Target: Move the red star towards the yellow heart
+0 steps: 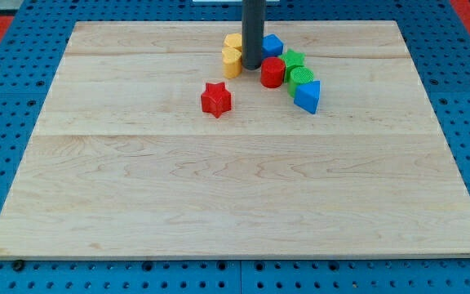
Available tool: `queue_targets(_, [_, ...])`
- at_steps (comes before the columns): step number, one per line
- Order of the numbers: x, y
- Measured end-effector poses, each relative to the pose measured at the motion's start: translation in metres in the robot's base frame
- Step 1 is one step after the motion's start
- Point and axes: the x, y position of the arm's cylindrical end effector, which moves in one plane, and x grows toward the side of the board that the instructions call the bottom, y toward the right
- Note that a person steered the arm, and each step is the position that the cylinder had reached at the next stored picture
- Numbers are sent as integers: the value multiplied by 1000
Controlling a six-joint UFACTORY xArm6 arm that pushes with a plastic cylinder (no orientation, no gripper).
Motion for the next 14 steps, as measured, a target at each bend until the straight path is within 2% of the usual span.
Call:
queue_targets(1, [13, -31])
queue_targets(2, [46, -57])
queue_targets(3, [50, -53])
queue_targets(5, [122, 29])
queue_targets(6, [174, 20])
queue_targets(7, [173, -1])
queue_targets(9, [138, -16])
queue_targets(10, [138, -38])
queue_targets(12, [138, -31])
queue_targets(14, [114, -42])
